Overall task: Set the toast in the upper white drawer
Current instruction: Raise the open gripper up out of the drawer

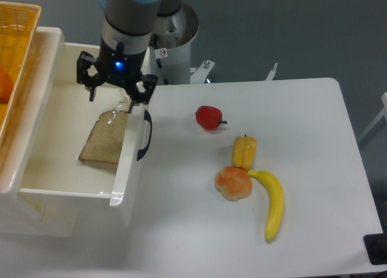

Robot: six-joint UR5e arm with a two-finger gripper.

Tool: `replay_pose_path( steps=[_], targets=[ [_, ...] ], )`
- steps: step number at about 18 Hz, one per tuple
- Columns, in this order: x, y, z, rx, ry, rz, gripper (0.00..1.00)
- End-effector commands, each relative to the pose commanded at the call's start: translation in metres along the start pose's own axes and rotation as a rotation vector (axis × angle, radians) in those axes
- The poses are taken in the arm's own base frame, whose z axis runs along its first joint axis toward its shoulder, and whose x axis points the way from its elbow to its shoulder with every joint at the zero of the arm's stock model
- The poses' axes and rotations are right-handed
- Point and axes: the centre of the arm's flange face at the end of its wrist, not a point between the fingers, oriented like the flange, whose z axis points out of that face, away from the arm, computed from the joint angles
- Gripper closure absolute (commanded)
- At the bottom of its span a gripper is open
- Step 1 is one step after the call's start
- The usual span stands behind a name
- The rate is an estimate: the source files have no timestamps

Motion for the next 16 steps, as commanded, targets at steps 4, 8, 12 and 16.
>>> replay_pose_path(
  steps=[4, 8, 12, 16],
  targets=[
    [-0.024, -0.004, -0.008, 0.051, -0.081, 0.03, 0.0],
    [-0.042, 0.005, 0.002, -0.054, -0.204, 0.15, 0.0],
    [-0.057, 0.007, 0.018, -0.132, -0.249, 0.203, 0.0],
    [-0.075, 0.005, 0.037, -0.176, -0.245, 0.187, 0.0]
  ],
)
